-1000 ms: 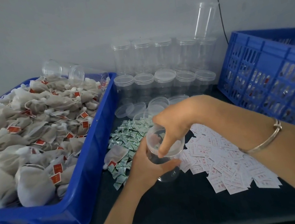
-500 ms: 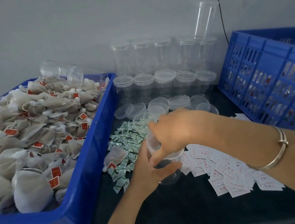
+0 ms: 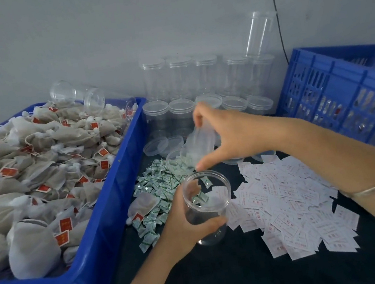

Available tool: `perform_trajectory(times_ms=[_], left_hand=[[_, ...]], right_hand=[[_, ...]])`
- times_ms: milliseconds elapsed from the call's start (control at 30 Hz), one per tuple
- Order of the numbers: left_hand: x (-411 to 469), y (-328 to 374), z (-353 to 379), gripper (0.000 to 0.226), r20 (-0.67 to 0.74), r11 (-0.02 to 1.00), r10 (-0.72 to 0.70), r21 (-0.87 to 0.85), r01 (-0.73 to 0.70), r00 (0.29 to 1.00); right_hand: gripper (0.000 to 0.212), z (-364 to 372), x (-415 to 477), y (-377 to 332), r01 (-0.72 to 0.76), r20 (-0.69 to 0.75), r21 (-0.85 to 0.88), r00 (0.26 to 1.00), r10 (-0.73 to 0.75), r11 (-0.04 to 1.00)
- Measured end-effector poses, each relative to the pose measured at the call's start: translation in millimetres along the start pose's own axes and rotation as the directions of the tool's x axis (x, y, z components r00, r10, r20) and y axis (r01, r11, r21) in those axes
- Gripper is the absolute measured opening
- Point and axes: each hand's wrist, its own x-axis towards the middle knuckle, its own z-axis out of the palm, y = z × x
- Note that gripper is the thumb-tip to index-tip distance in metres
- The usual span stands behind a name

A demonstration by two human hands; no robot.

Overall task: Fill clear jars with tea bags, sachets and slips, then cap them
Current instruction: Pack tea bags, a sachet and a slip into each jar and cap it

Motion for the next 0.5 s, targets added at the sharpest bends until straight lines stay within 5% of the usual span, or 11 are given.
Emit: perform_trajectory(times_ms=[100, 200, 500], left_hand=[[-3, -1, 3, 0.091, -0.039, 1.0, 0.017, 0.015, -0.016, 0.999], [-4, -2, 8, 0.088, -0.085, 0.999, 0.036, -0.01, -0.037, 0.996], [-1, -9, 27, 0.086, -0.27, 0.979, 0.205, 0.05, -0.199, 0.941]], right_hand=[[0.056, 20, 18, 34, -0.179, -0.141, 0.184, 0.968, 0.206, 0.966], [0.051, 56, 44, 66, -0.287, -0.132, 0.347, 0.928, 0.349, 0.893], [0.049, 141, 105, 86, -0.303, -0.078, 0.329, 0.935, 0.346, 0.894]])
